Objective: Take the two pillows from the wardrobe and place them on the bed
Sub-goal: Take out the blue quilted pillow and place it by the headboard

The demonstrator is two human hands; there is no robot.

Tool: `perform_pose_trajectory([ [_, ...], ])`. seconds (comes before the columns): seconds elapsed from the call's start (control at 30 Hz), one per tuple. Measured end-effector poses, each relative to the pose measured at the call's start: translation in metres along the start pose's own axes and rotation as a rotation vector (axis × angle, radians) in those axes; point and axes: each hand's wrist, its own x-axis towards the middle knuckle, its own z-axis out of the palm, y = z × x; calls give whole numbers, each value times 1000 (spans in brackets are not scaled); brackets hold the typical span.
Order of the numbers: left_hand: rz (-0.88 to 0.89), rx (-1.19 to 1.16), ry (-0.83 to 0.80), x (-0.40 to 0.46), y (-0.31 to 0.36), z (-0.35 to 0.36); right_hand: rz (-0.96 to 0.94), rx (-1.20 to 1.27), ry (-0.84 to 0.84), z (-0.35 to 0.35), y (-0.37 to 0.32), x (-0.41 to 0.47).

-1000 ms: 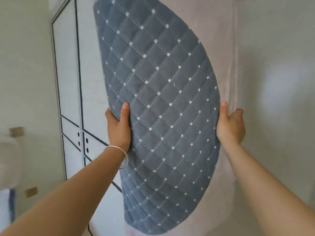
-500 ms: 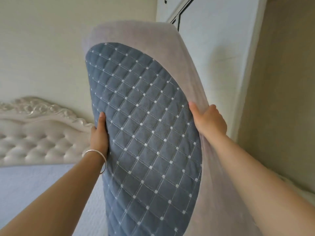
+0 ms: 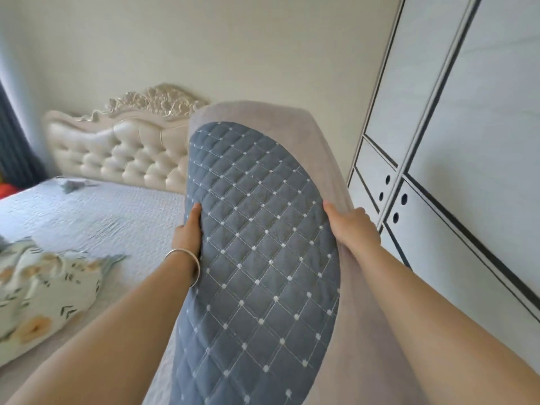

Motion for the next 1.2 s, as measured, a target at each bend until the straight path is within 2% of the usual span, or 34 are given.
perform_pose_trajectory([
  [0.33,-147,79,159,167,-22,118,-30,-18,-251,109,-23,225],
  [0.53,-198,91,223,233,-29,143,-82,-27,-342,171,-47,300],
  [0.87,-221,36,383,433,-11,158,-242,-89,-287,320,-154,441],
  [0.97,-206,79,462,495,2,148,-281,-66,-345,366,-203,479],
  [1.2,-323,163,687,590,-11,129,-344,-77,-551,488,-260,537],
])
